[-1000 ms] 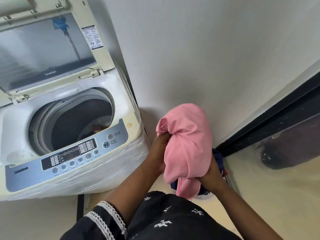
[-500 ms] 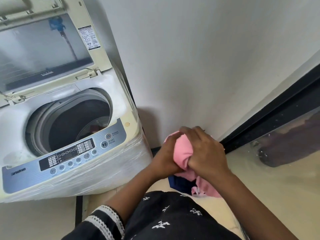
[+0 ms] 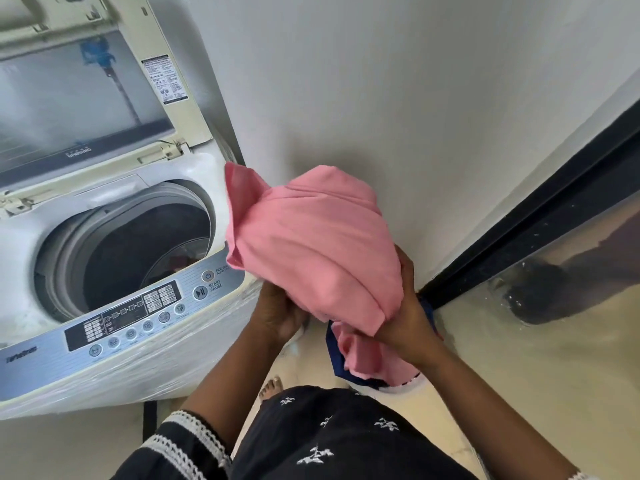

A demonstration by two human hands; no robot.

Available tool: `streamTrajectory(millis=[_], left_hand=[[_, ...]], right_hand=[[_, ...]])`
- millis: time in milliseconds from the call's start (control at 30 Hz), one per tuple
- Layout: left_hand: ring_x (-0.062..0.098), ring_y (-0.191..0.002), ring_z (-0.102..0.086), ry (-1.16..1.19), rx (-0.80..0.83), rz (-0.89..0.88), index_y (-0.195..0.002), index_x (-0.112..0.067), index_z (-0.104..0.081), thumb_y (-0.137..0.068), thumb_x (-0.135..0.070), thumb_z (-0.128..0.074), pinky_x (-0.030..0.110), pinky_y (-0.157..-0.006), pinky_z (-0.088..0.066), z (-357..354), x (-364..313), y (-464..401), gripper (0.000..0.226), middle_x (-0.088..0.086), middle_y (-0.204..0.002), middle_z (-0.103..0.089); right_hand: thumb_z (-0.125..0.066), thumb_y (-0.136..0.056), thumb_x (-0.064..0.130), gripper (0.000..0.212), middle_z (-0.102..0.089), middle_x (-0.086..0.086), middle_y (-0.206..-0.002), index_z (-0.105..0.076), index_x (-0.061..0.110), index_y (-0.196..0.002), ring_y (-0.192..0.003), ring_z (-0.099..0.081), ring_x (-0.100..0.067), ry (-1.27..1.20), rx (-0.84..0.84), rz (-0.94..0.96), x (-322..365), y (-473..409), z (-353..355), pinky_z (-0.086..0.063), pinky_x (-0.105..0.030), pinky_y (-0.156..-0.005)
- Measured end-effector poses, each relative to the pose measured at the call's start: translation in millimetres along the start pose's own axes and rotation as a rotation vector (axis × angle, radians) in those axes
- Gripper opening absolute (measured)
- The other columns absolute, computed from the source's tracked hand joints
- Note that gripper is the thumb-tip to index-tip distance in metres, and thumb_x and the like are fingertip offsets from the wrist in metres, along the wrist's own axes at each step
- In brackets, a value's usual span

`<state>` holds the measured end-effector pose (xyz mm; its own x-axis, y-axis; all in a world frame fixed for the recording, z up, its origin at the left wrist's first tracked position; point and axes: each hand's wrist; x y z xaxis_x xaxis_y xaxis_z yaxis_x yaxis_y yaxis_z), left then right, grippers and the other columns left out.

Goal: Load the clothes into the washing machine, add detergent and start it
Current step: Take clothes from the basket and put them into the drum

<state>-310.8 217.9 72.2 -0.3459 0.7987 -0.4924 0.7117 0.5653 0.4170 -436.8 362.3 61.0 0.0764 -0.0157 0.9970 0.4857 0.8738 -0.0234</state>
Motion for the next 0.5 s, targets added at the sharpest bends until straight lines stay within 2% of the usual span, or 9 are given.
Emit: streamTrajectory(millis=[67,133,167,233,300,333,367,433,500], left_hand=[[0.023,-0.096,-0.072,-0.047,0.036,0.104,-0.118,-0.006,-0.065,-0.082,-0.036,-0.072,0.034,-0.071,-0.060,-2.9,8.4,1.6,0.047,0.012,-0.109,-0.073],[0.026,-0.109,-0.066,-0.408,0.024,0.098,-0.136,-0.012,-0.047,-0.101,-0.029,-0.047,0.037,-0.080,-0.059,4.7,15.0,-1.1,0.039,0.014,-0.128,-0.063],[0.025,-0.112,-0.063,-0.599,-0.003,0.053,-0.138,-0.016,-0.042,-0.099,-0.021,-0.053,0.040,-0.084,-0.058,11.1,15.1,-1.8,0.040,0.015,-0.132,-0.059],[0.013,-0.121,-0.055,-0.869,-0.090,-0.121,-0.145,-0.027,-0.027,-0.082,-0.009,-0.076,0.037,-0.093,-0.055,27.5,10.3,-1.7,0.082,0.002,-0.142,-0.049],[-0.003,-0.133,-0.036,-1.109,-0.049,-0.313,-0.153,-0.036,-0.006,-0.063,-0.017,-0.092,0.023,-0.097,-0.046,40.5,8.1,-0.2,0.125,-0.013,-0.155,-0.023],[-0.004,-0.140,-0.025,-1.226,0.020,-0.380,-0.154,-0.033,-0.001,-0.058,-0.027,-0.095,0.021,-0.102,-0.042,44.0,10.5,-0.7,0.135,-0.015,-0.159,-0.010],[0.001,-0.146,-0.016,-1.322,0.099,-0.429,-0.155,-0.028,0.000,-0.055,-0.036,-0.095,0.025,-0.110,-0.036,43.7,15.9,-2.3,0.138,-0.012,-0.161,-0.005],[0.006,-0.146,-0.020,-1.413,0.206,-0.460,-0.152,-0.029,-0.010,-0.055,-0.044,-0.091,0.032,-0.115,-0.032,34.1,28.0,-3.2,0.128,-0.007,-0.158,-0.018],[-0.009,-0.125,-0.045,-1.363,0.157,-0.496,-0.134,-0.043,-0.033,-0.058,-0.046,-0.081,0.016,-0.098,-0.042,18.8,28.3,0.3,0.090,-0.020,-0.135,-0.048]], right_hand=[[-0.085,-0.051,0.023,0.094,-0.053,0.010,-0.129,-0.036,0.028,-0.131,-0.118,-0.055,-0.003,-0.062,-0.186,0.021,-3.5,-0.2,-9.0,-0.050,-0.020,-0.090],[-0.084,-0.051,0.035,0.079,-0.061,0.010,-0.115,-0.046,0.036,-0.120,-0.107,-0.061,-0.007,0.013,-0.288,-0.006,-1.9,-1.7,-0.7,-0.053,-0.025,-0.083],[-0.084,-0.052,0.039,0.075,-0.063,0.011,-0.110,-0.048,0.040,-0.117,-0.102,-0.064,-0.009,0.102,-0.308,-0.025,-0.7,-3.4,8.3,-0.055,-0.028,-0.078],[-0.084,-0.056,0.037,0.072,-0.066,0.006,-0.107,-0.051,0.038,-0.120,-0.093,-0.066,-0.019,0.433,-0.282,-0.008,2.8,-9.1,29.2,-0.054,-0.032,-0.068],[-0.073,-0.061,0.024,0.069,-0.062,0.000,-0.109,-0.049,0.033,-0.126,-0.089,-0.065,-0.030,0.842,-0.210,0.098,10.0,-15.6,37.6,-0.049,-0.031,-0.063],[-0.066,-0.060,0.021,0.070,-0.060,0.000,-0.110,-0.048,0.034,-0.127,-0.088,-0.064,-0.032,0.967,-0.177,0.133,17.3,-18.0,32.9,-0.047,-0.030,-0.062],[-0.062,-0.059,0.020,0.073,-0.059,0.001,-0.113,-0.046,0.036,-0.129,-0.090,-0.064,-0.031,1.025,-0.146,0.141,26.0,-19.3,24.4,-0.047,-0.031,-0.063],[-0.064,-0.058,0.016,0.082,-0.058,0.003,-0.122,-0.041,0.038,-0.133,-0.096,-0.063,-0.028,1.025,-0.070,0.179,39.7,-20.0,3.8,-0.051,-0.034,-0.068],[-0.070,-0.058,0.010,0.088,-0.054,0.005,-0.127,-0.038,0.038,-0.135,-0.099,-0.060,-0.022,0.933,-0.006,0.269,49.5,-19.9,-13.4,-0.054,-0.034,-0.071]])
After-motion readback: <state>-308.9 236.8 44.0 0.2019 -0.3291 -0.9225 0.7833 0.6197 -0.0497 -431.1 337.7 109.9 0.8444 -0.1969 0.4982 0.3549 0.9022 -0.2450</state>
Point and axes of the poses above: each hand's wrist, its own y-axis away from the middle knuckle, its own z-axis out of the back of the hand, x = y × z
